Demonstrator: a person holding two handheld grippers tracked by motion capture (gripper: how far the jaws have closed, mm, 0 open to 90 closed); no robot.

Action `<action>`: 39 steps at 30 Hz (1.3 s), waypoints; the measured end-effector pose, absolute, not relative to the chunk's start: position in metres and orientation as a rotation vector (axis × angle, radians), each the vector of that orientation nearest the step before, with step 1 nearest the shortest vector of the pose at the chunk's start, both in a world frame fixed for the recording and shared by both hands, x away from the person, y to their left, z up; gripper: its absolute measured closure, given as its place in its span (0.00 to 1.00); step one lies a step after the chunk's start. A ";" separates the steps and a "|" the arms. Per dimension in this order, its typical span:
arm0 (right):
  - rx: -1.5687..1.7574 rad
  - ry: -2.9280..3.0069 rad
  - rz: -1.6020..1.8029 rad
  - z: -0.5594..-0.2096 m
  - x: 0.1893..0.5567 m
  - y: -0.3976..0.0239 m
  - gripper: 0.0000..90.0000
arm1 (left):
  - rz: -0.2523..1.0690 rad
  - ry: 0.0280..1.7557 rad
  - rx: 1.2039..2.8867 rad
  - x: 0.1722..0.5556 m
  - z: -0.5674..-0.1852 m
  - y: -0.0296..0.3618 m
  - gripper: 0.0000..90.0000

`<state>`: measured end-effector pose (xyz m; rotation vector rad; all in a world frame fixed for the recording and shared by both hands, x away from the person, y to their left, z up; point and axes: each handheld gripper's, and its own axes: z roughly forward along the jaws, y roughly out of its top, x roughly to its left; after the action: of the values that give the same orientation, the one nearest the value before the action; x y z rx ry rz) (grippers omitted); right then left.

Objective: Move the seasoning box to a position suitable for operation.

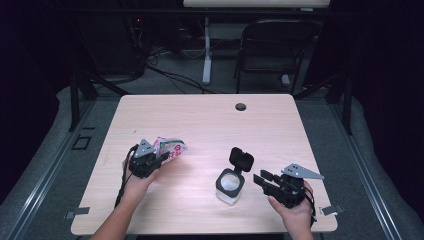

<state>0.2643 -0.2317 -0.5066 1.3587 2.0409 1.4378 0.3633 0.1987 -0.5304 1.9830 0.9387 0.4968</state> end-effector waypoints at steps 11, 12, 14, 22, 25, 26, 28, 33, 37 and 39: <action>1.361 2.036 1.437 -0.507 0.263 -0.233 0.69 | 0.579 0.952 1.933 0.362 -0.514 0.213 1.00; 1.359 2.037 1.432 -0.506 0.263 -0.234 0.69 | 0.587 0.953 1.924 0.362 -0.511 0.216 1.00; 1.356 2.036 1.435 -0.506 0.262 -0.234 0.69 | 0.595 0.951 1.915 0.361 -0.509 0.217 1.00; 1.349 2.022 1.431 -0.504 0.261 -0.233 0.69 | 0.641 0.935 1.914 0.356 -0.499 0.215 1.00; 1.345 2.017 1.435 -0.504 0.260 -0.233 0.69 | 0.646 0.926 1.904 0.353 -0.493 0.216 1.00; 1.342 2.015 1.431 -0.503 0.260 -0.232 0.69 | 0.648 0.911 1.894 0.350 -0.489 0.216 1.00; 1.336 2.015 1.427 -0.502 0.259 -0.231 0.69 | 0.649 0.902 1.890 0.348 -0.485 0.216 1.00; 1.312 2.017 1.430 -0.501 0.258 -0.229 0.69 | 0.631 0.872 1.873 0.343 -0.478 0.213 1.00; 1.310 2.015 1.435 -0.501 0.258 -0.228 0.69 | 0.600 0.835 1.878 0.339 -0.473 0.207 1.00; 1.305 2.022 1.425 -0.502 0.258 -0.228 0.69 | 0.585 0.810 1.889 0.337 -0.472 0.202 1.00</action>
<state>0.2580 -0.2283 -0.5017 1.3054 2.0224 1.4252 0.3372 0.2024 -0.4717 1.8888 0.8102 0.5847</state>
